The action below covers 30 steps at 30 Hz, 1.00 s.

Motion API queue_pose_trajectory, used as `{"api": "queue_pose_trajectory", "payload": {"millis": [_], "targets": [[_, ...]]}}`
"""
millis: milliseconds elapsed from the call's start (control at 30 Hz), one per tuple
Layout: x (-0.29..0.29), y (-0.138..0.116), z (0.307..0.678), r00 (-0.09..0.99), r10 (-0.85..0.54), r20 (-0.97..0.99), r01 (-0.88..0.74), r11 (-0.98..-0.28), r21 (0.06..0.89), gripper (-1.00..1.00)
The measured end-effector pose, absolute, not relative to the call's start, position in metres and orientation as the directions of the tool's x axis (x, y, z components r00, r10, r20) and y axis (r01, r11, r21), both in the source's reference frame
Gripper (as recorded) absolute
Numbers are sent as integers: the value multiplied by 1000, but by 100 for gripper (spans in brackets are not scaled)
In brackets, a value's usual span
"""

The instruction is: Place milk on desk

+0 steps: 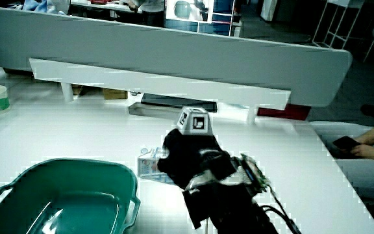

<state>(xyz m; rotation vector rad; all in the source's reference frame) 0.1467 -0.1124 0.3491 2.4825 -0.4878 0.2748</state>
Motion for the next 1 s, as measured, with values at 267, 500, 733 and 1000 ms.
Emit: {"api": "queue_pose_trajectory", "payload": {"millis": [267,500,733,1000], "targets": [[157,-114,371,926,-243,290,-369,-749,551,0],[161,-113,400,939,-214,268,-337,-725,601,0],[165,-112,416,943,-197,269,-326,-711,622,0],[165,-108,430,947,-189,261,-317,-694,647,0]]}}
